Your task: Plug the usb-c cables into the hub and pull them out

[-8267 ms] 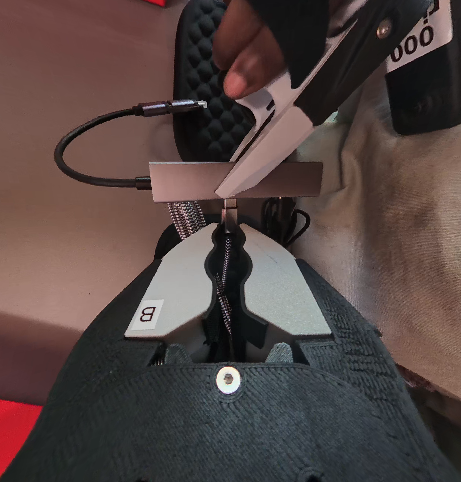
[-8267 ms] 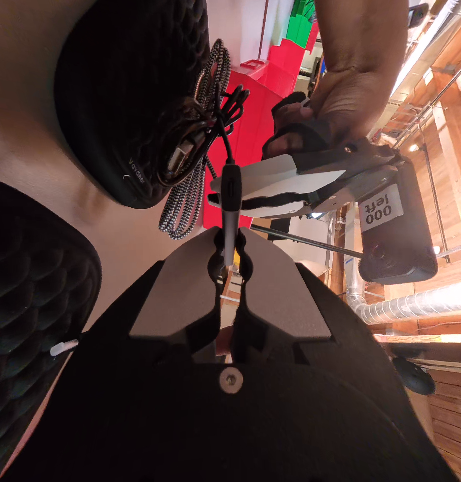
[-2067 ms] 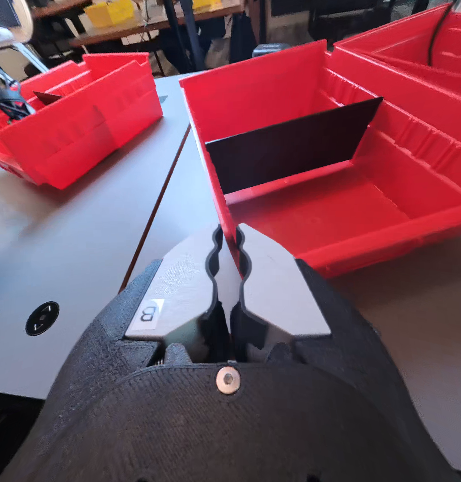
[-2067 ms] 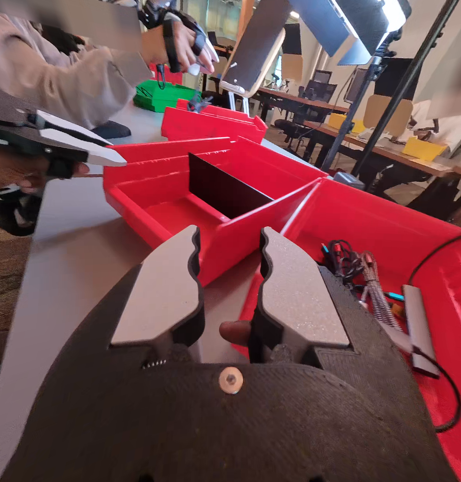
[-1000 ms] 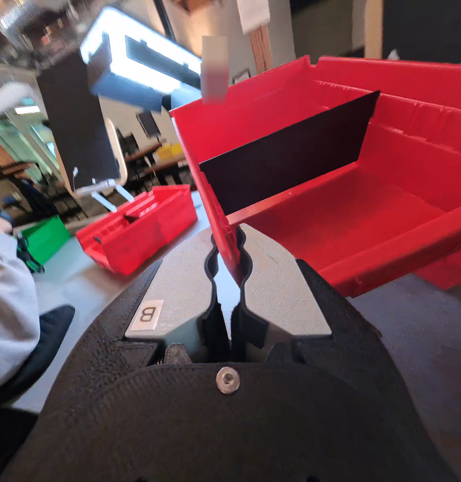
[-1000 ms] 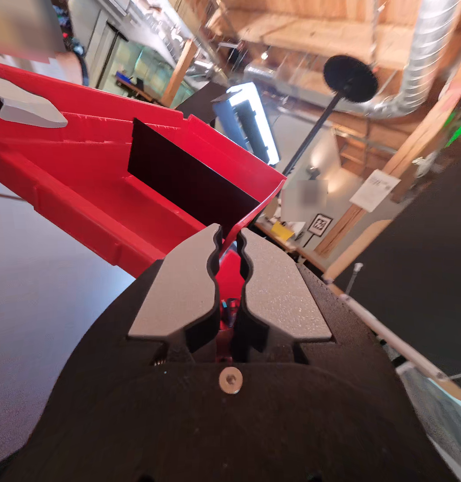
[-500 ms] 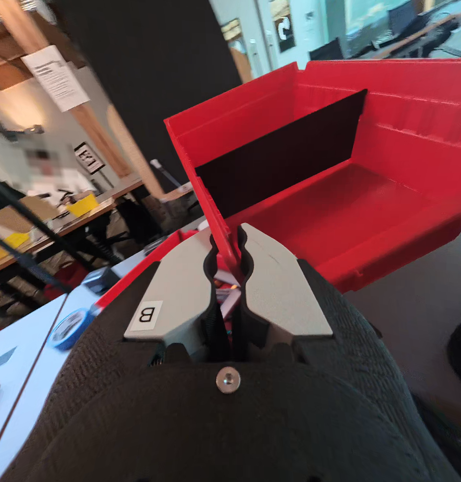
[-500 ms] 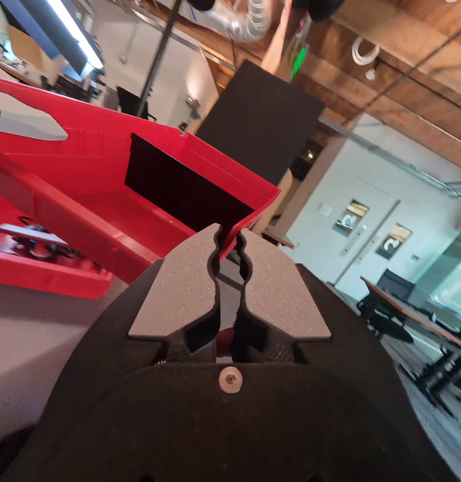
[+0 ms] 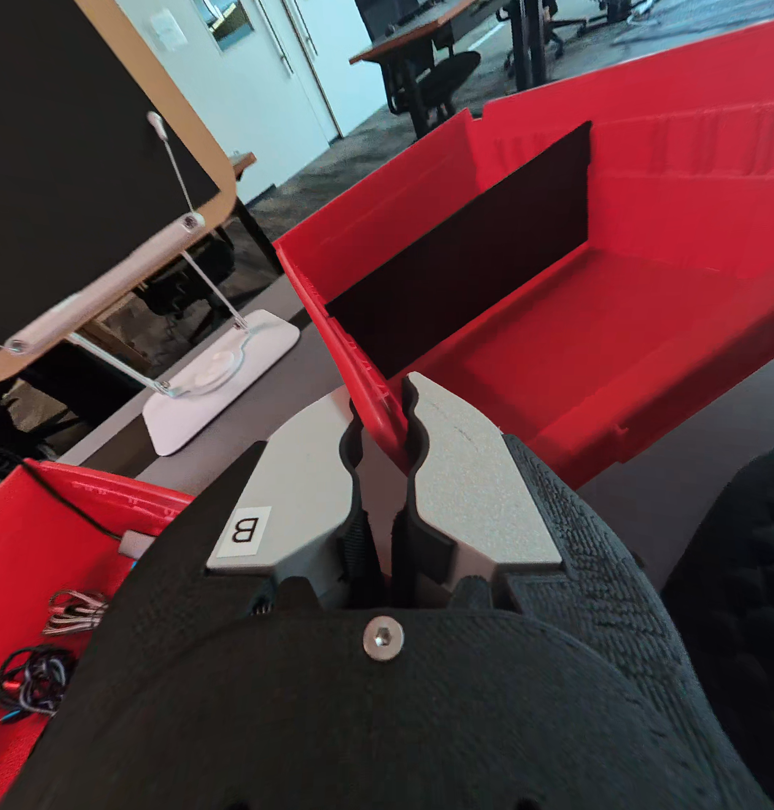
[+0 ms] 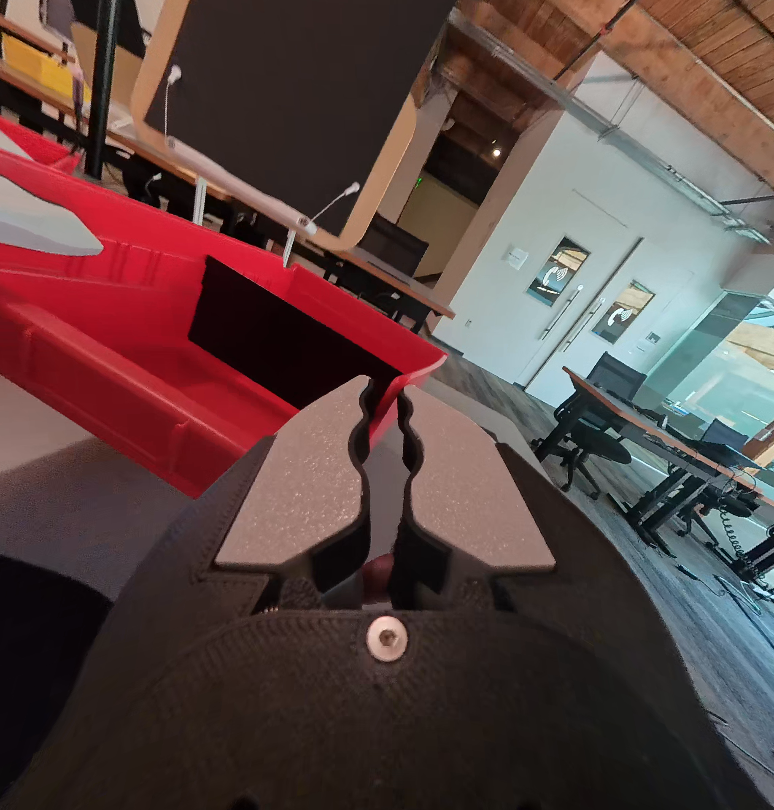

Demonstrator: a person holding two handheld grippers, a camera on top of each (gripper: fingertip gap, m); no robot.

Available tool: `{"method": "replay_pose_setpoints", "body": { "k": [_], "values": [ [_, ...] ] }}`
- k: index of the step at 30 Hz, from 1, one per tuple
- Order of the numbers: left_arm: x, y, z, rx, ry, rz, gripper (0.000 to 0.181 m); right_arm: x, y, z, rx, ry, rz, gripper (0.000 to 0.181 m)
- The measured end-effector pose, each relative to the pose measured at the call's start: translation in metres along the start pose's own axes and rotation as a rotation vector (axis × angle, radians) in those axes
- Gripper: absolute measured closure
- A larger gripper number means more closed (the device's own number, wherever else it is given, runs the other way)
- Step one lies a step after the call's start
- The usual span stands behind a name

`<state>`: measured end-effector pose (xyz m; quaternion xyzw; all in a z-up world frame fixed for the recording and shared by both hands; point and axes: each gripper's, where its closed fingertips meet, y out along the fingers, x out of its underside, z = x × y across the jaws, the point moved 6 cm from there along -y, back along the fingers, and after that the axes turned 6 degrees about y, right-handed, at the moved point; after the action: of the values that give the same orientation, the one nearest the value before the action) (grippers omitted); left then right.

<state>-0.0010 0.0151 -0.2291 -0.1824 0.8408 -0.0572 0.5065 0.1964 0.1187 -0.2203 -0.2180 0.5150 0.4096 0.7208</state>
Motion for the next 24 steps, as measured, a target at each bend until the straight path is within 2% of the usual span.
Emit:
{"method": "replay_pose_setpoints", "body": {
  "k": [8,11,15,16,17,20,22,24],
  "values": [
    [0.015,0.010,0.012,0.093,-0.021,-0.048,0.161,0.021,0.001,0.002,-0.092,-0.028,-0.097,0.170],
    [0.020,0.011,0.020,0.188,-0.037,-0.061,0.152,0.036,-0.002,0.006,-0.193,0.017,-0.244,0.167],
    [0.020,0.011,0.030,0.294,-0.044,-0.053,0.142,0.049,-0.006,0.013,-0.212,-0.004,-0.325,0.166],
    [0.020,0.011,0.030,0.311,-0.041,-0.050,0.128,0.050,-0.006,0.014,-0.216,0.003,-0.331,0.162],
    [0.020,0.010,0.030,0.324,-0.044,-0.050,0.117,0.050,-0.006,0.016,-0.210,0.019,-0.324,0.152],
    [0.020,0.008,0.025,0.333,-0.075,-0.033,0.096,0.039,-0.008,0.025,-0.176,0.096,-0.220,0.144],
    [0.019,0.002,0.019,0.324,-0.084,-0.010,0.078,0.029,-0.012,0.032,-0.155,0.154,-0.115,0.134],
    [0.014,-0.007,0.011,0.276,-0.081,0.053,0.059,0.015,-0.016,0.038,-0.156,0.215,0.032,0.114]
  ]
}}
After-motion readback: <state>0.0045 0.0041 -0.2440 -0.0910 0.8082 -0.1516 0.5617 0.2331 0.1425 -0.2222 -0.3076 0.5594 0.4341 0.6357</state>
